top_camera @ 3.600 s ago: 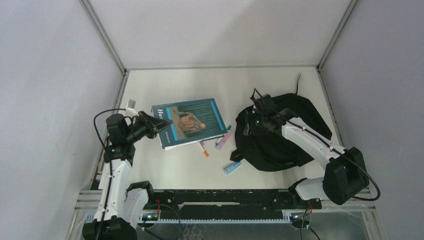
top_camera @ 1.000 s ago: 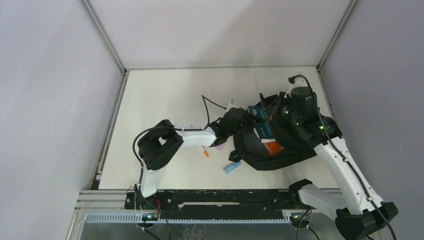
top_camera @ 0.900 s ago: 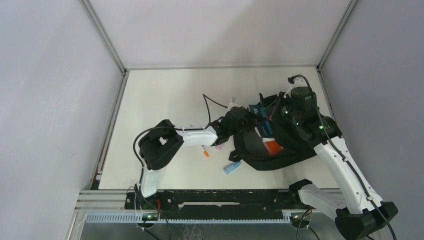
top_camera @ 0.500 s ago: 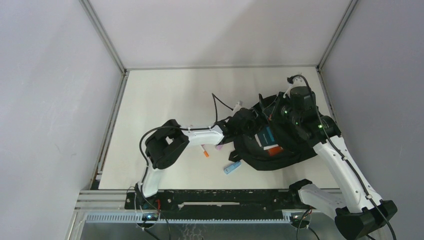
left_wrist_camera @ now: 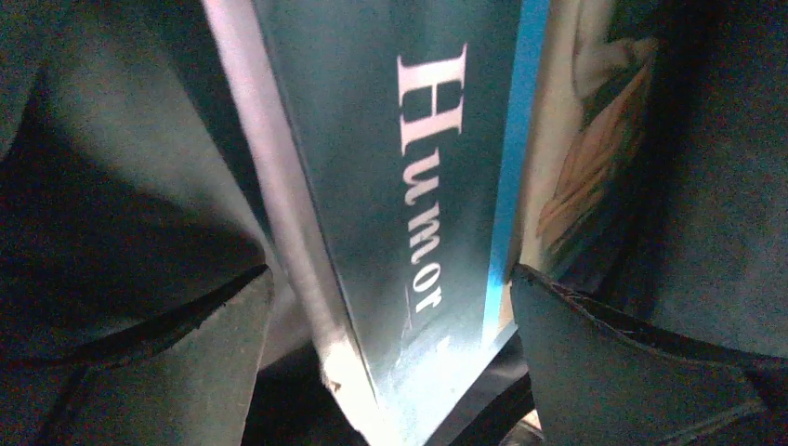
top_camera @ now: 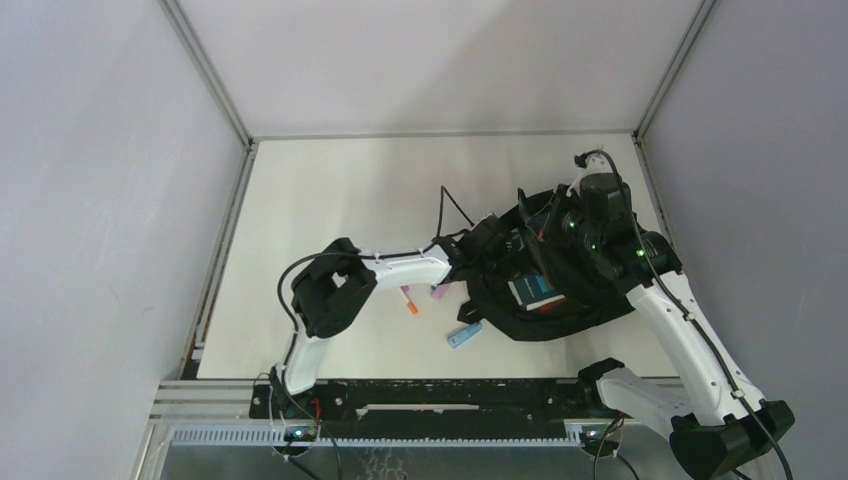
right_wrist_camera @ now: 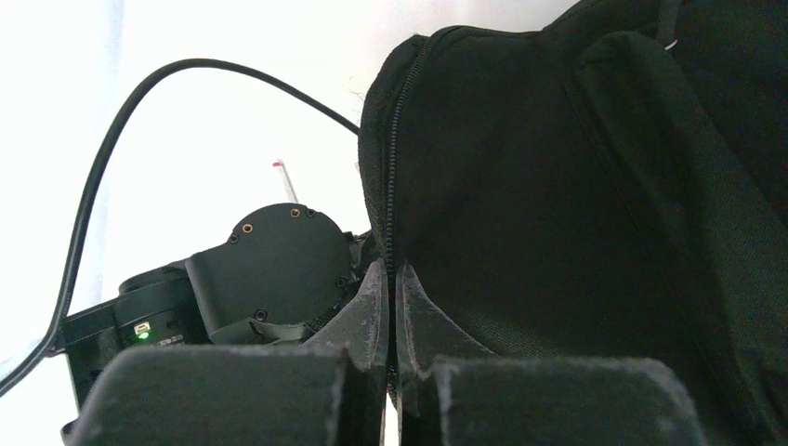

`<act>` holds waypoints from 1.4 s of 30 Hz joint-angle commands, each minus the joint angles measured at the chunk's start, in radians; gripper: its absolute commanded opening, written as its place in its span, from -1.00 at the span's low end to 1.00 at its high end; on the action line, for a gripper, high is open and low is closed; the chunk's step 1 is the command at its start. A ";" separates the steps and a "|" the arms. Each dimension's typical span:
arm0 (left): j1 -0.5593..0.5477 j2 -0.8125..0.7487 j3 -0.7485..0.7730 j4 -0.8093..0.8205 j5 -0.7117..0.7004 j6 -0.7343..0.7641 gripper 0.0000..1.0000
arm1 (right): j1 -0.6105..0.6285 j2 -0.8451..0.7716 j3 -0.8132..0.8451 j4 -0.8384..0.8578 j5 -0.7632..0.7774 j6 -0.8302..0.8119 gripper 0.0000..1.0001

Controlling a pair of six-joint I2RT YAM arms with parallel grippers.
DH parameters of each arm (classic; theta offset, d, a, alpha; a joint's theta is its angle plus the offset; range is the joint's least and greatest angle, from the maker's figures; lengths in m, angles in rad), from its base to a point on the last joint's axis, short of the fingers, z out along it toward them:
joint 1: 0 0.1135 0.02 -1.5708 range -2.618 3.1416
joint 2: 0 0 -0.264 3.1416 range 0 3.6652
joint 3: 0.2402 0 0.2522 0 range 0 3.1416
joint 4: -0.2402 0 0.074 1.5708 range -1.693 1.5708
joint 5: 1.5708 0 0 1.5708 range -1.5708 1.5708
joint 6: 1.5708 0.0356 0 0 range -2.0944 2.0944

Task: Pack the student bag
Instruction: Place the book in the student bag.

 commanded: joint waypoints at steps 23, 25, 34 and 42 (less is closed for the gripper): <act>0.014 -0.510 -0.175 -0.226 0.047 0.473 0.93 | -0.033 0.007 0.050 0.010 0.052 -0.023 -1.00; 0.043 -0.581 -0.243 -0.226 0.067 0.478 0.92 | -0.033 0.009 0.051 0.004 0.052 -0.030 -1.00; 0.274 -0.875 -0.507 -0.326 -0.025 0.528 0.88 | 0.022 0.042 0.002 0.027 0.016 -0.038 -1.00; 0.294 -0.886 -0.513 -0.381 -0.088 0.551 0.85 | 0.200 0.160 -0.099 0.096 0.064 -0.018 -0.70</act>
